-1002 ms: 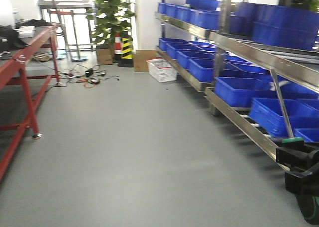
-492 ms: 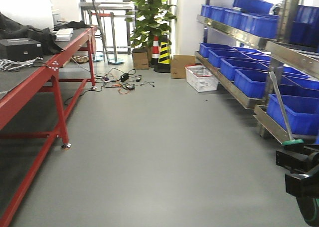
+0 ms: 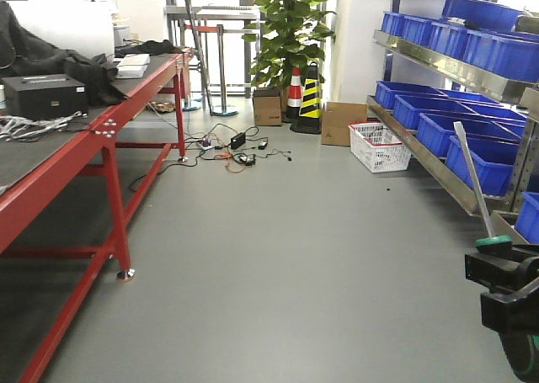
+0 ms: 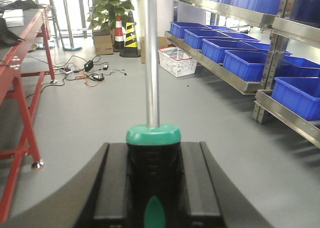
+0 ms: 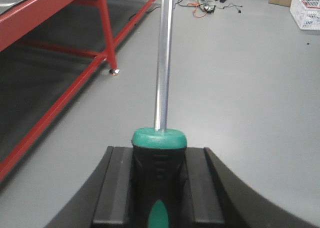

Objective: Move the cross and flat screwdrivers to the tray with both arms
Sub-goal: 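Hold both screwdrivers upright while the base drives to the conveyor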

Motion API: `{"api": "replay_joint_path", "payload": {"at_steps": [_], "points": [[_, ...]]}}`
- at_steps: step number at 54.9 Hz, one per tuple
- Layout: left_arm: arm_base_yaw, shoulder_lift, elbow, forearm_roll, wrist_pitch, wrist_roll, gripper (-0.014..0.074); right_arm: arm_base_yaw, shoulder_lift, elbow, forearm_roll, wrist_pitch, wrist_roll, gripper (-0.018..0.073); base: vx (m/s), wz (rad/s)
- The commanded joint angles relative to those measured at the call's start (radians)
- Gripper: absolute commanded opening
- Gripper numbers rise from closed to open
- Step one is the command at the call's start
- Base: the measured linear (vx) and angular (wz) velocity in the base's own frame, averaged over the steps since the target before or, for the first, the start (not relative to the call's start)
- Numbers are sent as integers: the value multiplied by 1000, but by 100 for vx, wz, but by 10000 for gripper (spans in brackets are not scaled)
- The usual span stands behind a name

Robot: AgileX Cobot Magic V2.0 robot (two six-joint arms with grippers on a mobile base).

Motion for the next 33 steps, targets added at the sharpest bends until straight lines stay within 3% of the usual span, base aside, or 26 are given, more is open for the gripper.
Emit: {"api": "replay_joint_path", "payload": {"at_steps": [1,14,33], "points": [[-3,-1,-26,-27,-81,-9,1,-2,-11,-31,-7,-87,-7,-8,54,-9],[-3,-1,-26,-27,-81,-9,1,-2,-9,-31,-7,-87,-7,-8,52,-32],[-3,-1,-26,-27,-81,-9,1,-2,-8,-31,-7,-75,-7,-8,49,-70]]}}
